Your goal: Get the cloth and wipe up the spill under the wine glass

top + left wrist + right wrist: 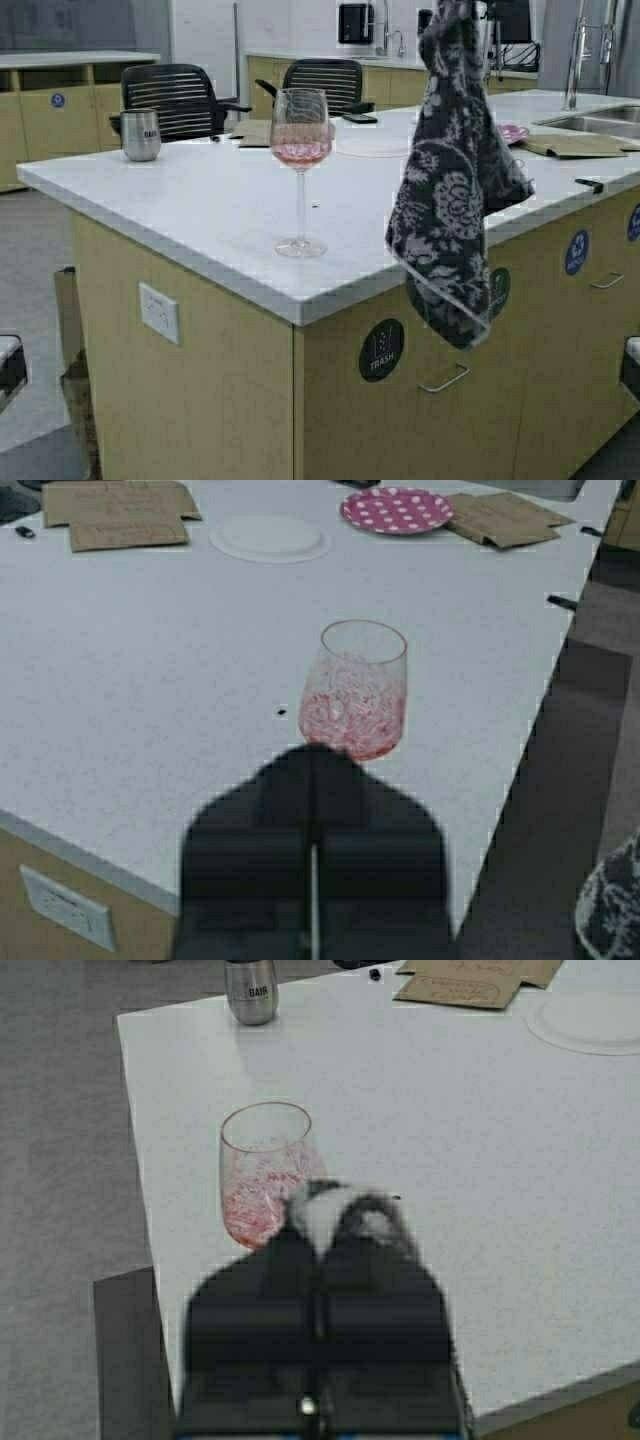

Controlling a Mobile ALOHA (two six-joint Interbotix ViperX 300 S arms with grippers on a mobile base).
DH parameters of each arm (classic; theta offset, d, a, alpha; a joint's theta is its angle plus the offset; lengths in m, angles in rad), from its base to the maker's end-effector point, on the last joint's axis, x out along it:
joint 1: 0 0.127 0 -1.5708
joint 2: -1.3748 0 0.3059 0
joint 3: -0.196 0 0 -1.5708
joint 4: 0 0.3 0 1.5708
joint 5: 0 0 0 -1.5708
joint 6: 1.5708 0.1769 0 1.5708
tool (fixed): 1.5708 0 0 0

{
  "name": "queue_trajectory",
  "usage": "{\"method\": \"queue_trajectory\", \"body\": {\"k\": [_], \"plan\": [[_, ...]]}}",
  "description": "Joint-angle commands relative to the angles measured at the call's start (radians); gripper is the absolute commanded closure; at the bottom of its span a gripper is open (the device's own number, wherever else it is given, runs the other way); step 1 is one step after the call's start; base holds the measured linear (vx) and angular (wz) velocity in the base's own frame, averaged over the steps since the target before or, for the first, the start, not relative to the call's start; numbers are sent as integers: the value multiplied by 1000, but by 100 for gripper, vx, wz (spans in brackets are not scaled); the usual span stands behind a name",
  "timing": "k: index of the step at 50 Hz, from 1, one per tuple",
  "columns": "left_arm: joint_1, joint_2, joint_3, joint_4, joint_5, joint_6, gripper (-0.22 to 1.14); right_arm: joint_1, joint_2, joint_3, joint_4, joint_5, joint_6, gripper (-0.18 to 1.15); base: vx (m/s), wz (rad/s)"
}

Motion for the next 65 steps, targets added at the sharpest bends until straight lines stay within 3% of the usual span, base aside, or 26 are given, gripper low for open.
{"method": "queue_trajectory", "body": {"k": [1,22,44,51,65], "plan": [[-15,129,-15,-2,-106,5,89,3,-15,-37,-2,-17,-2,91,9,-4],[-40,603,-44,0,-512,37,89,3,-8,-32,2,-18,-9,91,9,-3],[-91,996,-219,6,-644,51,85,2,28,-29,2,-18,-14,91,7,0],[-98,1071,-268,6,-644,54,69,3,40,-31,2,-18,-14,91,5,1],[-98,1209,-367,14,-715,58,13,2,46,-28,-2,-17,-15,91,4,2]]}}
